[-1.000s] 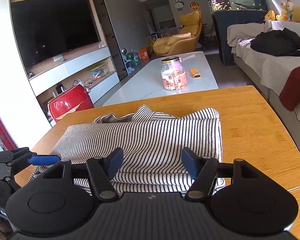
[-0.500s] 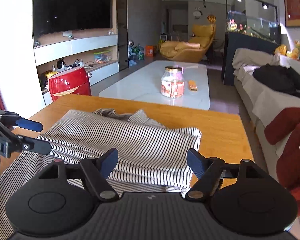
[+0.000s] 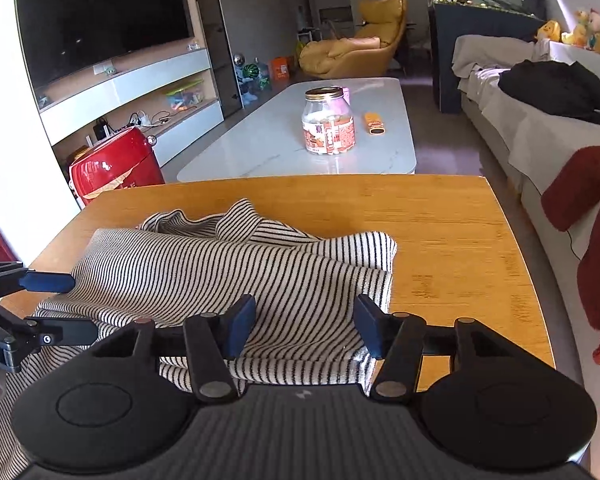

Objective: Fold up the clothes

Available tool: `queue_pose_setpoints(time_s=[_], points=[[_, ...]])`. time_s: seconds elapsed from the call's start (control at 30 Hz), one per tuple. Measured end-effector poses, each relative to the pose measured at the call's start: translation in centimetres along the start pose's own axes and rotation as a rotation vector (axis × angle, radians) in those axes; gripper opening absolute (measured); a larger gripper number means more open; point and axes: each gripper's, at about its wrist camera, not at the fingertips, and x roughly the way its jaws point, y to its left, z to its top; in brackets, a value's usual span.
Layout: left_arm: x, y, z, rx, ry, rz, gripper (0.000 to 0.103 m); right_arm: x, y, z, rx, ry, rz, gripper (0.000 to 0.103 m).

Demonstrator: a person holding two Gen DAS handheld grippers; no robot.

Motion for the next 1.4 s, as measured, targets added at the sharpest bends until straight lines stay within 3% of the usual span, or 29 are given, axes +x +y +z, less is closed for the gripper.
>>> queue_pose_setpoints(time_s=[0.2, 0.3, 0.43, 0.6, 0.63, 0.73, 0.93, 0.97, 1.1, 1.17, 1.23, 1.27, 1.33, 1.4], points=[[-0.7, 0.6, 0.7, -0.004, 0.013, -0.011, 0.103, -0.4, -0.9, 2.0, 0.008, 0.017, 0.004, 0.056], [-1.7, 1.8, 1.4, -0.019, -0.012, -0.019, 0.103, -0.2, -2.7, 3.2, 0.042, 0.048, 0.026, 0.066], [-1.6, 5.2, 2.1, -0.138, 0.018, -0.042, 0.103, 1.1, -4.8, 4.0, 0.084, 0.122, 0.062, 0.070], [-1.5, 6.8, 2.0, -0.148, 0.016, -0.050, 0.103, 3.9, -5.3, 4.4, 0.113, 0.198, 0.186, 0.070], [-1.3, 6.8, 2.0, -0.144, 0.019, -0.050, 0.103, 4.6, -5.2, 4.5, 0.112, 0.206, 0.196, 0.075], [-0.9, 6.7, 2.1, -0.133, 0.032, -0.035, 0.103, 5.0, -4.5, 5.8, 0.058, 0.168, 0.124, 0.076], [-1.0, 6.8, 2.0, -0.144, 0.051, -0.060, 0.103, 3.4, -0.6, 9.2, -0.130, 0.031, 0.089, 0.058], [-0.9, 6.8, 2.1, -0.154, 0.047, -0.063, 0.103, 4.0, 0.2, 9.5, -0.127, 0.049, 0.121, 0.056], [-0.9, 6.5, 1.9, -0.181, 0.036, -0.076, 0.103, 7.5, 3.3, 9.7, -0.155, 0.081, 0.104, 0.047], [-1.6, 6.3, 1.5, -0.187, 0.032, -0.083, 0.103, 9.8, 3.8, 9.3, -0.128, 0.137, 0.104, 0.043], [-2.6, 6.5, 1.0, -0.200, 0.022, -0.086, 0.103, 11.6, 4.1, 8.5, -0.122, 0.189, 0.086, 0.031], [-3.1, 6.6, 0.8, -0.206, 0.017, -0.087, 0.103, 11.6, 4.5, 8.0, -0.149, 0.160, 0.066, 0.021], [-3.9, 7.1, 0.3, -0.233, 0.004, -0.088, 0.103, 11.0, 5.4, 7.7, -0.192, 0.141, 0.036, 0.009], [-4.6, 7.7, 0.0, -0.261, -0.007, -0.084, 0.103, 8.4, 6.1, 7.7, -0.222, 0.083, 0.052, 0.008]])
